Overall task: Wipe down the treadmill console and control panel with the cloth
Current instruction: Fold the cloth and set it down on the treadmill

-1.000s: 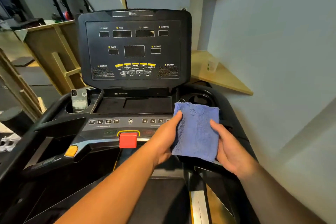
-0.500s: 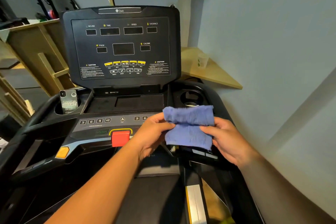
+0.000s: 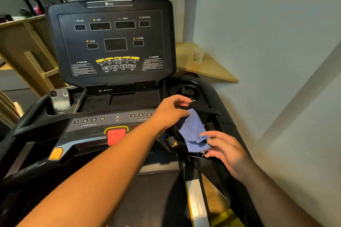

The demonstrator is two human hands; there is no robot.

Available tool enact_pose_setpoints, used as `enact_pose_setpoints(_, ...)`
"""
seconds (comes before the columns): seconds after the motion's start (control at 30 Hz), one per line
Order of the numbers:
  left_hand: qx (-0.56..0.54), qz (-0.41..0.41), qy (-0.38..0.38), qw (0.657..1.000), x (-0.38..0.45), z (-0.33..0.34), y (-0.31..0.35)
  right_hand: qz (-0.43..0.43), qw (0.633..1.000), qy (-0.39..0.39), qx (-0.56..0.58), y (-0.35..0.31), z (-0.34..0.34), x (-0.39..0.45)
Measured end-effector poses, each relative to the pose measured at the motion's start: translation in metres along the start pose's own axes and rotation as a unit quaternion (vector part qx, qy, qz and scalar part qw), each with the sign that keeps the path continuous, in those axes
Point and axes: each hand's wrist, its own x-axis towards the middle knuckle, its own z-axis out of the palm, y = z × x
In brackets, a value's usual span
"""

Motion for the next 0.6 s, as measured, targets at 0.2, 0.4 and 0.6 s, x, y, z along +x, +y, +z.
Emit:
enact_pose_setpoints(0.2, 0.188, 0.036, -0.082, 0.978, 0.030, 0.045, -0.008, 0.052, 0.997, 0.047, -0.033, 0.024, -0.005, -0.018)
enact_pose_setpoints(0.4, 0.366, 0.082, -0.161, 0.913, 0.026, 0.060, -0.038, 0.097, 0.977, 0.012, -0.191, 0.047, -0.008, -0.016)
enact_pose_setpoints(0.6, 0.539, 0.099, -0.268, 0.792, 0.001, 0.055, -0.042, 0.008, 0.914, -0.005, -0.405, 0.047, -0.017, -0.007)
